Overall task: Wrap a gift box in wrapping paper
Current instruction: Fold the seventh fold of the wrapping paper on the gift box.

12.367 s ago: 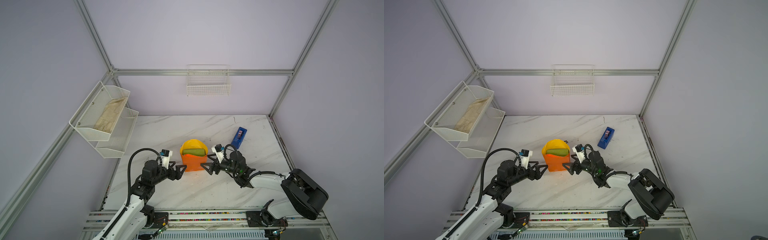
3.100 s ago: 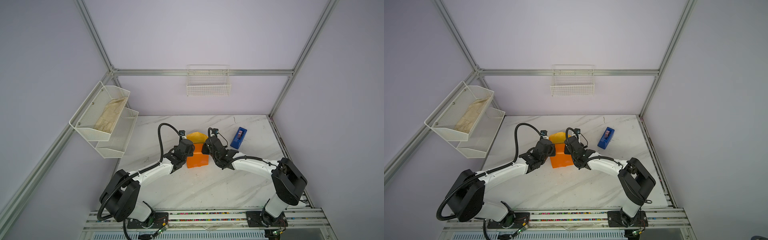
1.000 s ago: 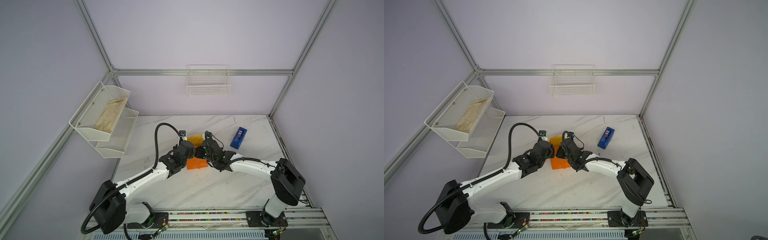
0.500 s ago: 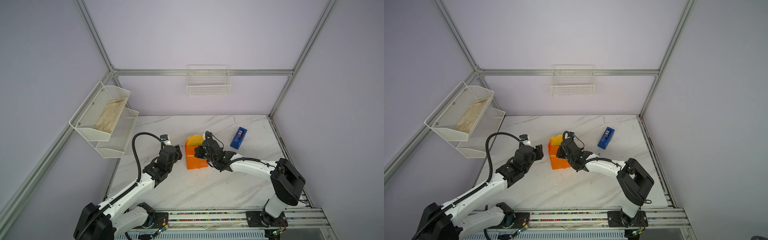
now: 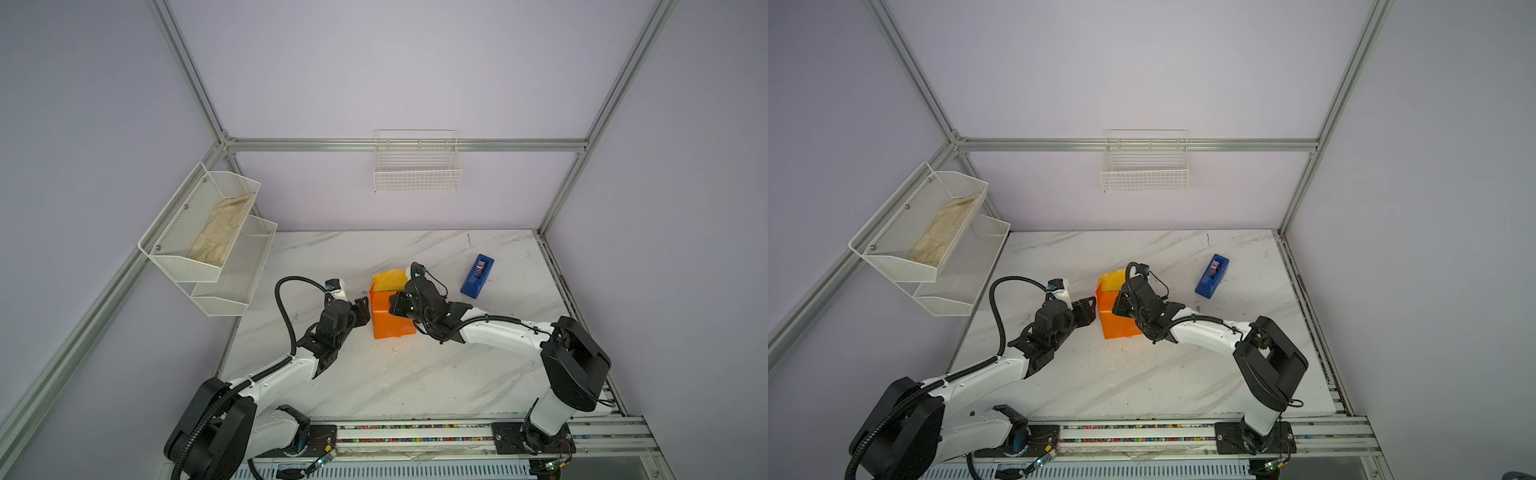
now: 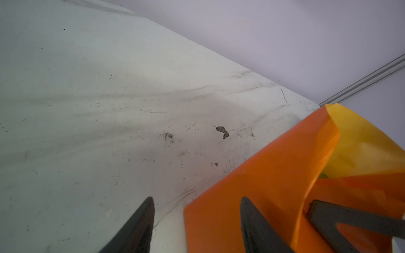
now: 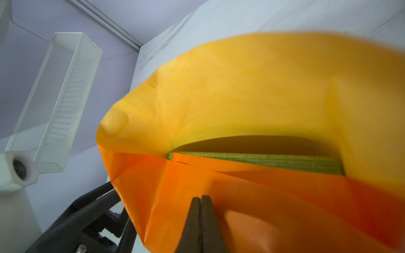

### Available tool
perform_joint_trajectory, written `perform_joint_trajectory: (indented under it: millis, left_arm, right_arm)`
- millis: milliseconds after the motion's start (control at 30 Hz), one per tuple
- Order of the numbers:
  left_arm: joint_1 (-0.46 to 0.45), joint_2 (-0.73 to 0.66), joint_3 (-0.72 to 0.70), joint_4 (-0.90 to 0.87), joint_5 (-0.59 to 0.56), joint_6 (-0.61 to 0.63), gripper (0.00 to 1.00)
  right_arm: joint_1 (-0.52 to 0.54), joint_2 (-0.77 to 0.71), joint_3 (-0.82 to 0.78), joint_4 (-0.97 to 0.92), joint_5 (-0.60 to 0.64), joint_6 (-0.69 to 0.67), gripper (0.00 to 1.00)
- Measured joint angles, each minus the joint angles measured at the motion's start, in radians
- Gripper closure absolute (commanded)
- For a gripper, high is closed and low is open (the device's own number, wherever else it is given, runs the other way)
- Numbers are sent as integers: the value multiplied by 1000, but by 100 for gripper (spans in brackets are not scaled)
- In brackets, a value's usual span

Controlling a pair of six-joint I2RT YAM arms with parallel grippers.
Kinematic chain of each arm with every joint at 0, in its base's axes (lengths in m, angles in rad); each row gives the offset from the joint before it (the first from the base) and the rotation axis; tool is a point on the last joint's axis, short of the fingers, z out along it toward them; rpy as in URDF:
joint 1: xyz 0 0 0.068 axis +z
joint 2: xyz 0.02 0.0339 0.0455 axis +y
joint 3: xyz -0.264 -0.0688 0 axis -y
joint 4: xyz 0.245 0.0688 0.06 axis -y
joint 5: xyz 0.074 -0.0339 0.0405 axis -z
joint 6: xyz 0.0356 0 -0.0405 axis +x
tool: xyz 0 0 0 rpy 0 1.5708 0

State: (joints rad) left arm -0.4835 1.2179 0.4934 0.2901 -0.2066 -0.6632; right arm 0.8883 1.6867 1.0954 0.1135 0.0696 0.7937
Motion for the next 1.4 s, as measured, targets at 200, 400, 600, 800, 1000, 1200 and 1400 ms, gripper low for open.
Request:
perform_joint_trajectory:
  millis: [200, 400, 600, 800, 1000, 1200, 1400]
  left_arm:
    - [0, 29, -2, 84, 43, 1, 40]
    - [0, 30, -2, 118, 63, 2, 40]
    - [0, 77, -2, 151, 94, 2, 40]
    - [2, 107, -2, 187, 124, 1, 39]
    - [5, 110, -2, 182, 164, 2, 39]
    - [6, 121, 0, 170, 205, 2, 38]
    - [11, 132, 6, 167, 230, 2, 39]
  right_arm:
    - [0, 0, 0, 0, 0, 6, 100]
    - [0, 0, 0, 0, 0, 6, 100]
    - [0, 0, 0, 0, 0, 6, 100]
    - [0, 0, 0, 0, 0, 6, 100]
    - [0, 0, 0, -1, -1, 10, 100]
    - [0, -4, 0, -10, 0, 20, 100]
    - [-2, -65, 0, -105, 31, 31, 100]
